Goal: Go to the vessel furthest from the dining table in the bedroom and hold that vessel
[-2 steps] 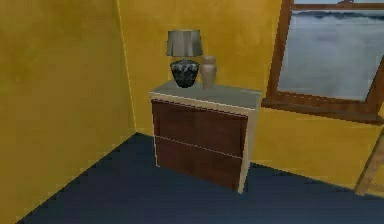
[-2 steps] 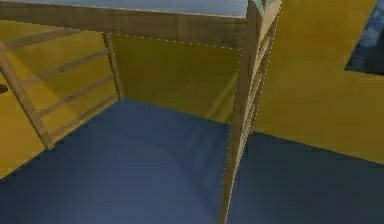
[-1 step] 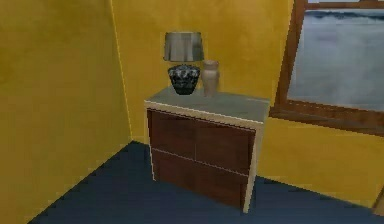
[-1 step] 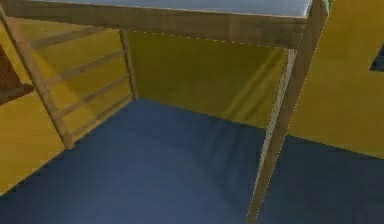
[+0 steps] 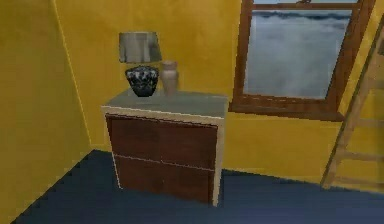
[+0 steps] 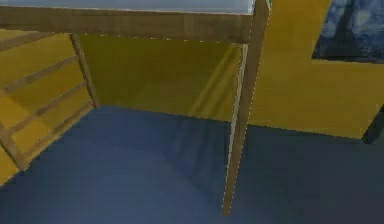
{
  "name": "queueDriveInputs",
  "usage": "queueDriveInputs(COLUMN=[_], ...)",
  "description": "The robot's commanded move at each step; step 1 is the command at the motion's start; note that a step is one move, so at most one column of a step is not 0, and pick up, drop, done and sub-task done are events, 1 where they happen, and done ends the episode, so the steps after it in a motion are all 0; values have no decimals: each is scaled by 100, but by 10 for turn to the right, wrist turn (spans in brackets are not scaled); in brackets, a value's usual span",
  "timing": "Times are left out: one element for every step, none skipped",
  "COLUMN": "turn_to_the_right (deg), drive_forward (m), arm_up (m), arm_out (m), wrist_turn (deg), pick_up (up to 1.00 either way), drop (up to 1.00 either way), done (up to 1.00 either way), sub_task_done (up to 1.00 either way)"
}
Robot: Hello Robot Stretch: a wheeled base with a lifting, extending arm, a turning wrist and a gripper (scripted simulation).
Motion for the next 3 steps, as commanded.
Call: queueDriveInputs(turn_to_the_right=[0,-450,-450], drive_forward=[70,0,0], arm_up=[0,0,0], arm_out=[0,0,0], wrist_turn=[0,0,0], pick_up=[0,0,0], drop=[0,0,0], done=[0,0,0], sub_task_done=[0,0,0])
